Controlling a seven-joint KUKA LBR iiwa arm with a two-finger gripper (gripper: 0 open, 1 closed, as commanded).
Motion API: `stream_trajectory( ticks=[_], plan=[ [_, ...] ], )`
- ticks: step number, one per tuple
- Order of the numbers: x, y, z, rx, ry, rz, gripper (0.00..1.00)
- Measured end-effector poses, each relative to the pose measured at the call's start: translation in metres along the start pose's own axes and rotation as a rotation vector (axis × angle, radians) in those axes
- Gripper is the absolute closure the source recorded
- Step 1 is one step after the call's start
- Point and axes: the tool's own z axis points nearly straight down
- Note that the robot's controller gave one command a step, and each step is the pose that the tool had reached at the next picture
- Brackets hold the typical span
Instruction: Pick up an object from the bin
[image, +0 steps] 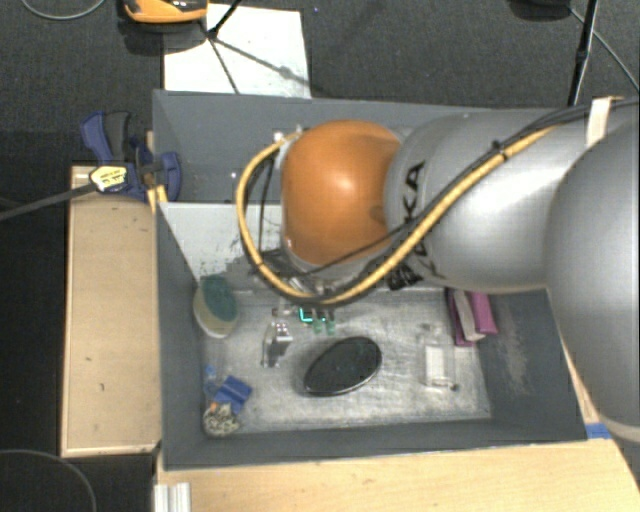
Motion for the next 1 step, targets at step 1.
stream_trajectory(
  ticks=[1],
  plan=[
    [0.0161,-0.0627,0.1226,-0.003,-0.013,-0.105,0.00]
  ],
)
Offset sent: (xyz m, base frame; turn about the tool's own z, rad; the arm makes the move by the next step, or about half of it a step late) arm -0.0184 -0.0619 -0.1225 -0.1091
